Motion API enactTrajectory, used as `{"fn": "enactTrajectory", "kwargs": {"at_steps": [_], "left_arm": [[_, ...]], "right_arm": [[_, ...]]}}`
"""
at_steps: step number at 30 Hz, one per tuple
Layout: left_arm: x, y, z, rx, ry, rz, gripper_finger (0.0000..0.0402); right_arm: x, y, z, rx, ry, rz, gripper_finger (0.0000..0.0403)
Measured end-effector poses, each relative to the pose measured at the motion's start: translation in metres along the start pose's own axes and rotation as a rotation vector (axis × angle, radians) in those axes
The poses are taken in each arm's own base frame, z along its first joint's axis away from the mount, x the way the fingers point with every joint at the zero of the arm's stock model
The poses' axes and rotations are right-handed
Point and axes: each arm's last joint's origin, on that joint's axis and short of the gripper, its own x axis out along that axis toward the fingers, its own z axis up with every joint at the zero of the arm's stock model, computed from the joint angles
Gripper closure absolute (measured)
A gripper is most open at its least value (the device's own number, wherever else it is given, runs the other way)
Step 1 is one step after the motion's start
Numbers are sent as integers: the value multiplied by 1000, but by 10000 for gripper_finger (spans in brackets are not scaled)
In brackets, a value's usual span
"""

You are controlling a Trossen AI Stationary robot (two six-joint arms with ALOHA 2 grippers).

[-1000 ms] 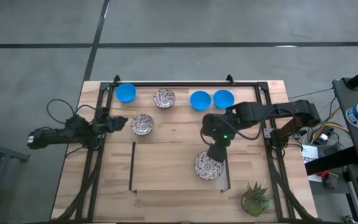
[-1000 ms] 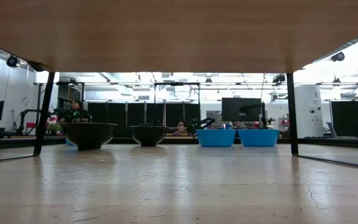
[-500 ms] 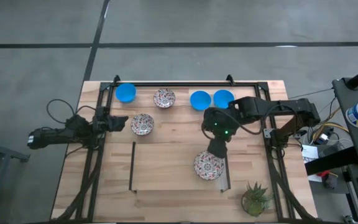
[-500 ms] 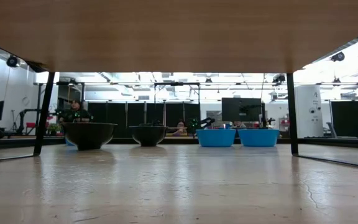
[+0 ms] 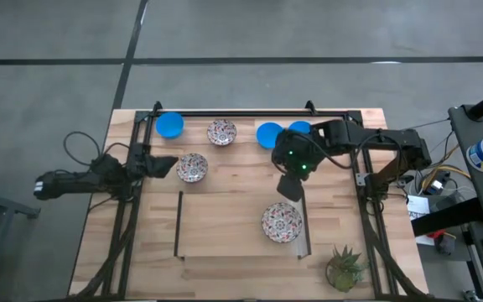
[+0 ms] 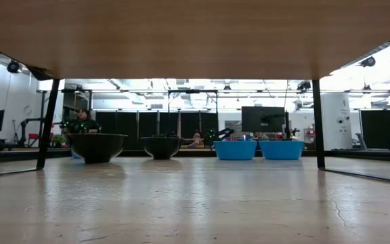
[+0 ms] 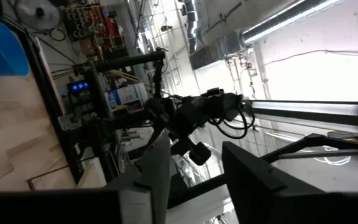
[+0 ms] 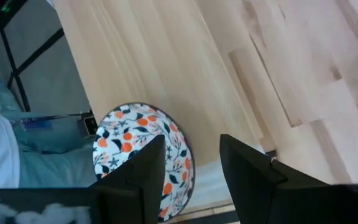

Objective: Pick & Place Mini bowls
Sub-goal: Stack the bottom white patterned bowl on top of the other white patterned bowl on the shelf

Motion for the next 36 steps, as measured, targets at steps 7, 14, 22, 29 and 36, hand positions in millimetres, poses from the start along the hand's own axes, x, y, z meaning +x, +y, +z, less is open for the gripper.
{"fn": "enactTrajectory", "kwargs": {"at_steps": [7, 14, 22, 29, 36], "left_arm": [[5, -18, 6, 49, -58, -10, 241], [12, -29, 9, 107, -49, 151, 241], [17, -41, 16, 172, -104, 504, 241], [19, -53, 21, 341, -42, 849, 241], [33, -46, 17, 433, 43, 1072, 241]], "right_arm": [[-1, 0, 6, -10, -43, 21, 252], [-3, -6, 11, 3, -70, 21, 252], [-6, -7, 20, -5, -142, 47, 252], [-6, -6, 22, -10, -167, 39, 252], [-7, -5, 24, -17, -196, 46, 252]]}}
